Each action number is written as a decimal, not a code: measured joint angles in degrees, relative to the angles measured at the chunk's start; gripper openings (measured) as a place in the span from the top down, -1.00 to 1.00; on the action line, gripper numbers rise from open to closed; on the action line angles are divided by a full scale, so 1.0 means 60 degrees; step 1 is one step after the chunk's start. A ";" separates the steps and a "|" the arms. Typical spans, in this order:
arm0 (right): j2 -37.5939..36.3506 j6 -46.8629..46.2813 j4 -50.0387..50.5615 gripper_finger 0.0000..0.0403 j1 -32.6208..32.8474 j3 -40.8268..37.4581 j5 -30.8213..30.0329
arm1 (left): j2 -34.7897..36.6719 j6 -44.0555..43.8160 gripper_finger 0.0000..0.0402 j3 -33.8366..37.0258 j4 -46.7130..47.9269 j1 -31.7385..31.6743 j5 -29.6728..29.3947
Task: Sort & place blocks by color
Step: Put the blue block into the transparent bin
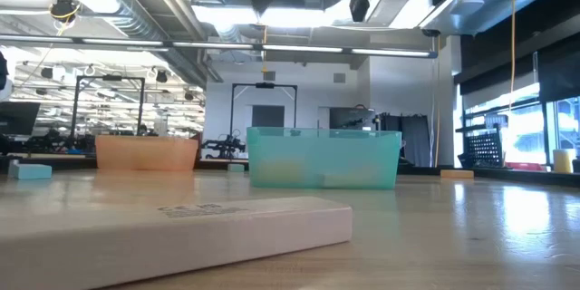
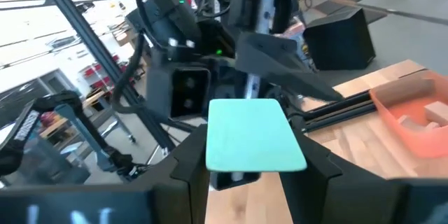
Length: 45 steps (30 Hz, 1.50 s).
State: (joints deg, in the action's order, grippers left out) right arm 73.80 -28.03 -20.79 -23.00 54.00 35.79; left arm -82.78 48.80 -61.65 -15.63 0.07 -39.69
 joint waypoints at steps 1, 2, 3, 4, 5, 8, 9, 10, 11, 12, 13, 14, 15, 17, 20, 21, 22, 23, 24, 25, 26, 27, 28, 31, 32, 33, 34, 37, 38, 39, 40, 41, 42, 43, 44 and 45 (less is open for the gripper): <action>0.0000 0.0000 -0.0001 0.35 -0.0020 0.0000 0.0068 | -0.0001 -0.0002 0.10 0.0000 0.0131 0.0003 -0.0164; -0.0004 0.0003 -0.0001 0.35 -0.0027 0.0000 0.0126 | 0.0000 -0.0004 0.10 0.0000 0.0168 0.0008 -0.0352; -0.0004 0.0004 -0.0001 0.35 -0.0049 0.0000 0.0203 | 0.0000 -0.0022 0.10 0.0000 0.0171 0.0018 -0.0530; -0.0007 0.0004 0.0003 0.35 -0.0077 0.0000 0.0268 | -0.0002 -0.0036 0.10 0.0000 0.0170 0.0051 -0.0674; -0.0007 0.0004 0.0003 0.35 -0.0094 0.0000 0.0318 | -0.0001 -0.0035 0.10 0.0000 0.0181 0.0083 -0.0741; -0.0007 0.0004 0.0003 0.35 -0.0173 0.0000 0.0512 | -0.0004 0.0113 0.10 0.0000 0.0354 0.0202 -0.0740; -0.0010 0.0004 0.0003 0.35 -0.0197 0.0000 0.0565 | -0.0003 0.0392 0.10 0.0000 0.0410 0.0252 -0.0790; -0.0011 0.0004 0.0003 0.35 -0.0209 0.0000 0.0586 | -0.0004 0.0745 0.10 0.0000 0.0459 0.0302 -0.0847; -0.0011 0.0006 0.0003 0.35 -0.0212 0.0000 0.0586 | -0.0003 0.1188 0.10 0.0000 0.0473 0.0352 -0.0870; -0.0011 0.0014 0.0003 0.35 -0.0212 0.0000 0.0586 | -0.0002 0.1658 0.10 0.0000 0.0476 0.0386 -0.0842; -0.0011 0.0045 0.0003 0.35 -0.0212 0.0000 0.0587 | -0.0004 0.2135 0.10 0.0000 0.0482 0.0427 -0.0752; -0.0011 0.0091 0.0003 0.35 -0.0212 0.0000 0.0586 | -0.0004 0.2627 0.10 0.0000 0.0498 0.0493 -0.0672; -0.0011 0.0154 0.0004 0.35 -0.0212 0.0000 0.0586 | 0.0000 0.3152 0.10 0.0000 0.0544 0.0575 -0.0598; -0.0011 0.0223 0.0006 0.35 -0.0212 0.0000 0.0576 | -0.0004 0.4074 0.10 0.0000 0.0590 0.0738 -0.0553; -0.0011 0.0226 0.0006 0.35 -0.0234 0.0000 0.0566 | -0.0004 0.4643 0.10 0.0000 0.0570 0.0815 -0.0540; -0.0011 0.0224 0.0006 0.35 -0.0255 0.0000 0.0566 | -0.0004 0.4705 0.10 0.0000 0.0574 0.0804 -0.0546; -0.0011 0.0219 0.0006 0.35 -0.0272 0.0000 0.0562 | -0.0004 0.4717 0.09 0.0000 0.0567 0.0802 -0.0575; -0.0011 0.0219 0.0005 0.35 -0.0293 0.0000 0.0559 | -0.0004 0.4717 0.08 0.0000 0.0538 0.0802 -0.0673; -0.0011 0.0222 0.0003 0.35 -0.0320 0.0000 0.0558 | -0.0004 0.4710 0.07 0.0000 0.0505 0.0802 -0.0776; -0.0011 0.0220 0.0006 0.35 -0.0337 0.0000 0.0558 | -0.0004 0.4677 0.05 0.0000 0.0498 0.0790 -0.0879; -0.0011 0.0217 0.0005 0.35 -0.0340 0.0000 0.0555 | -0.0004 0.4667 0.03 0.0000 0.0501 0.0776 -0.0937; -0.0011 0.0215 0.0006 0.35 -0.0340 0.0000 0.0555 | -0.0004 0.4659 0.01 0.0000 0.0501 0.0767 -0.0953; -0.0011 0.0219 0.0006 0.35 -0.0340 0.0000 0.0555 | -0.0005 0.4659 -0.02 0.0000 0.0496 0.0760 -0.0974; -0.0011 0.0208 0.0006 0.35 -0.0340 0.0000 0.0555 | -0.0004 0.4609 -0.09 0.0000 0.0498 0.0759 -0.1060; -0.0011 0.0208 0.0006 0.35 -0.0340 0.0000 0.0555 | -0.0007 0.4641 -0.09 0.0000 0.0501 0.0759 -0.1177; -0.0011 0.0205 0.0006 0.35 -0.0340 0.0000 0.0555 | -0.0007 0.4648 -0.09 0.0000 0.0509 0.0766 -0.1236; -0.0011 0.0199 0.0006 0.35 -0.0340 0.0000 0.0555 | -0.0007 0.4647 -0.09 0.0000 0.0509 0.0766 -0.1239; -0.0011 0.0190 0.0006 0.35 -0.0339 0.0000 0.0551 | -0.0007 0.4641 -0.08 0.0000 0.0519 0.0759 -0.1205; -0.0011 0.0189 0.0006 0.35 -0.0338 0.0000 0.0551 | -0.0007 0.4644 -0.08 0.0000 0.0519 0.0759 -0.1205; -0.0011 0.0189 0.0006 0.35 -0.0336 0.0000 0.0551 | -0.0007 0.4645 -0.08 0.0004 0.0519 0.0759 -0.1232; -0.0011 0.0189 0.0006 0.35 -0.0336 0.0000 0.0555 | -0.0007 0.4645 -0.08 0.0004 0.0523 0.0759 -0.1247; -0.0011 0.0189 0.0006 0.35 -0.0336 0.0000 0.0554 | -0.0007 0.4645 -0.08 0.0004 0.0523 0.0759 -0.1263; -0.0011 0.0189 0.0006 0.35 -0.0336 0.0000 0.0553 | -0.0007 0.4648 -0.08 0.0004 0.0523 0.0759 -0.1263; -0.0011 0.0189 0.0006 0.35 -0.0336 0.0000 0.0551 | -0.0007 0.4648 -0.08 0.0004 0.0524 0.0759 -0.1263; -0.0011 0.0189 0.0006 0.35 -0.0336 0.0000 0.0551 | -0.0007 0.4662 -0.08 0.0004 0.0525 0.0759 -0.1268; -0.0011 0.0189 0.0006 0.35 -0.0336 0.0000 0.0551 | -0.0007 0.4744 -0.08 0.0004 0.0527 0.0759 -0.1285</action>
State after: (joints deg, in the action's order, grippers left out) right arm 73.73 -26.89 -20.75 -25.02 54.00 39.09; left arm -82.83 77.26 -61.63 -12.47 4.62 -47.40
